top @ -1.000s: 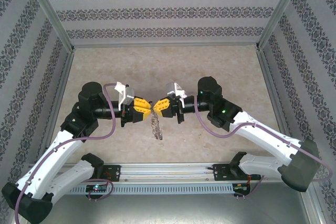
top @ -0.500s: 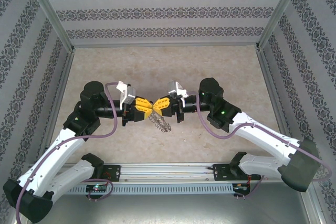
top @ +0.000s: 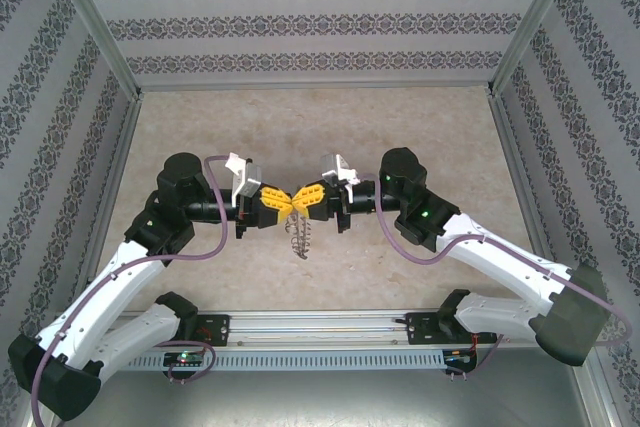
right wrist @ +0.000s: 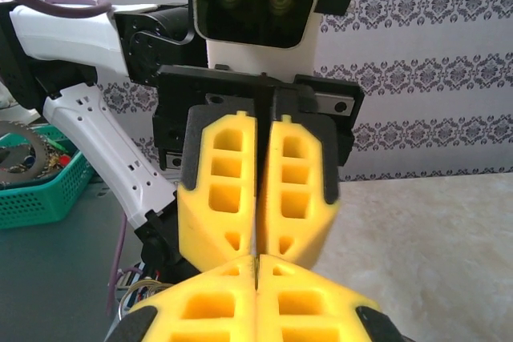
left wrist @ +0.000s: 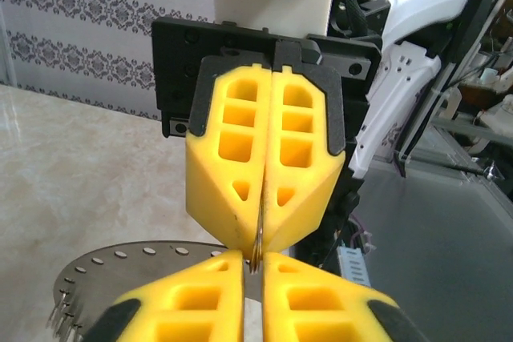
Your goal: Put the keys on the keyring
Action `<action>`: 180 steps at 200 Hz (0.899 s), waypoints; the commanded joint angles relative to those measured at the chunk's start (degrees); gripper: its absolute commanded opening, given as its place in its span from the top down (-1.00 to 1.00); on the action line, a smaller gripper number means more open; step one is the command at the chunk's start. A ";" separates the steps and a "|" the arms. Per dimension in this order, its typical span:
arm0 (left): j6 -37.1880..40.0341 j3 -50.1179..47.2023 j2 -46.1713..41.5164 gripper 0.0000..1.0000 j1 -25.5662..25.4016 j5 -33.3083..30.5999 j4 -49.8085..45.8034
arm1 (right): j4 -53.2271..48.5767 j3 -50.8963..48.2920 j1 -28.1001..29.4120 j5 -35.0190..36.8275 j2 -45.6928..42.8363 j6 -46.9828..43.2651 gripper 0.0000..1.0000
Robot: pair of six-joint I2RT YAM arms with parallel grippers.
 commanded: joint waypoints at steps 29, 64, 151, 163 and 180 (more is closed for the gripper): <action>-2.16 -1.98 1.44 1.00 -0.88 -0.26 7.83 | 3.09 0.18 0.62 -0.98 0.41 -0.43 1.00; -4.07 -3.82 0.67 1.00 -0.88 -1.05 11.24 | 2.23 -1.81 0.40 4.16 -2.14 -0.68 0.50; -7.23 -5.79 -0.27 1.00 -0.78 -1.69 16.83 | -0.26 -6.88 -1.63 13.14 -9.33 0.06 0.27; -6.17 -5.50 -0.19 1.00 -0.76 -2.56 15.18 | -1.47 -7.46 -2.00 15.00 -10.46 0.33 0.27; -4.23 -4.49 0.46 1.00 -0.75 -6.52 9.99 | -1.61 -9.48 -2.73 17.58 -12.30 2.24 0.24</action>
